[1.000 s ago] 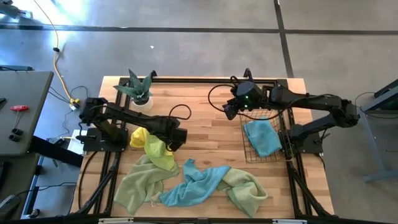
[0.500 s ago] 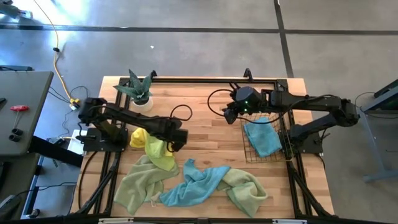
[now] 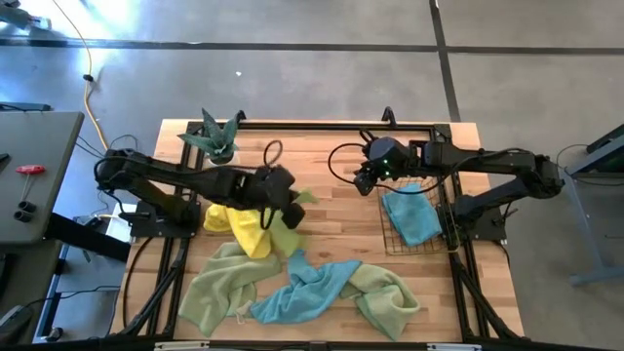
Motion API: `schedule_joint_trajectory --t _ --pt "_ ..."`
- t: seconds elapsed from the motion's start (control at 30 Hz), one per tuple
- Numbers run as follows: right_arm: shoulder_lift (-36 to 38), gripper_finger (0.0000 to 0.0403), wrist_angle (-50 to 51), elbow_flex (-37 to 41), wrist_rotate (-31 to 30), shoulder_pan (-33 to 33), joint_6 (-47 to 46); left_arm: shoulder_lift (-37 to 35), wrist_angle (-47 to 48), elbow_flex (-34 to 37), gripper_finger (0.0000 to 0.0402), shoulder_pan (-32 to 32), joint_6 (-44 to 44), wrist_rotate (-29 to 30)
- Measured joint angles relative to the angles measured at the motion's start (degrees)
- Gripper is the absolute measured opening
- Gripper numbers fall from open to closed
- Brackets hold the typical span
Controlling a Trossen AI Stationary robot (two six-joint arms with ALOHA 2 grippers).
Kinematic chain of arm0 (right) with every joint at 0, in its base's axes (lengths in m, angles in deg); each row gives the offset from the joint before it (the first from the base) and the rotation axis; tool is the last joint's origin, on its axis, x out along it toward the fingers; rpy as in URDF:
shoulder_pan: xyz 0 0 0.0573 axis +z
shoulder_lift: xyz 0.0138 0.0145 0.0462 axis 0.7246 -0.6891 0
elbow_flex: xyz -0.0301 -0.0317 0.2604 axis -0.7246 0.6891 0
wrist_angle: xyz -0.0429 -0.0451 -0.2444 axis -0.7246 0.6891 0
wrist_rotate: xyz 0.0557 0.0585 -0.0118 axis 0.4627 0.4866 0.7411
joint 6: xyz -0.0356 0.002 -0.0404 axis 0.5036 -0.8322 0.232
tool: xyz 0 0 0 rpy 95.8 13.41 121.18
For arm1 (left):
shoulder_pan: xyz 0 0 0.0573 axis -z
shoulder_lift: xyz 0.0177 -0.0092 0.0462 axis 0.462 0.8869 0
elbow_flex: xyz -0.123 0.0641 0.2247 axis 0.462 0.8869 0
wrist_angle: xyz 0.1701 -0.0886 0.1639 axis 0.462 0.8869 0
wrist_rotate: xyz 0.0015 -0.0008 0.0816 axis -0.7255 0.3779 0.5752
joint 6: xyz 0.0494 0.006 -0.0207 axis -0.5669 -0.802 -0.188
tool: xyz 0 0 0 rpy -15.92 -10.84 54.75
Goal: Fold microfiber towels
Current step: Fold the light green microfiber cloth
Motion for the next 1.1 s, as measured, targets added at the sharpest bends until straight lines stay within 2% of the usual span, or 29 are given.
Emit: schedule_joint_trajectory --t 0.2,0.37,0.73,0.97,1.1 --pt "0.0 0.0171 -0.4 0.0 1.9 0.0 6.5 0.3 -10.6 -0.2 0.0000 -3.4 -6.7 -3.7" --pt "0.0 0.0171 -2.8 0.0 5.6 0.0 11.7 1.1 -13.8 -0.1 0.0000 -5.9 -8.2 -4.4" --pt "0.0 0.0171 -10.9 0.0 6.6 -0.7 20.9 1.2 -21.1 -0.1 0.0000 -9.7 -14.9 -4.4" --pt "0.0 0.0171 -15.4 0.0 13.3 -4.8 25.6 1.2 -23.4 -0.1 0.0000 -9.7 -16.1 -4.4" --pt "-0.1 0.0171 -16.9 0.0 19.2 -7.2 26.6 1.2 -23.4 -0.1 0.0000 -9.6 -16.1 -4.0"
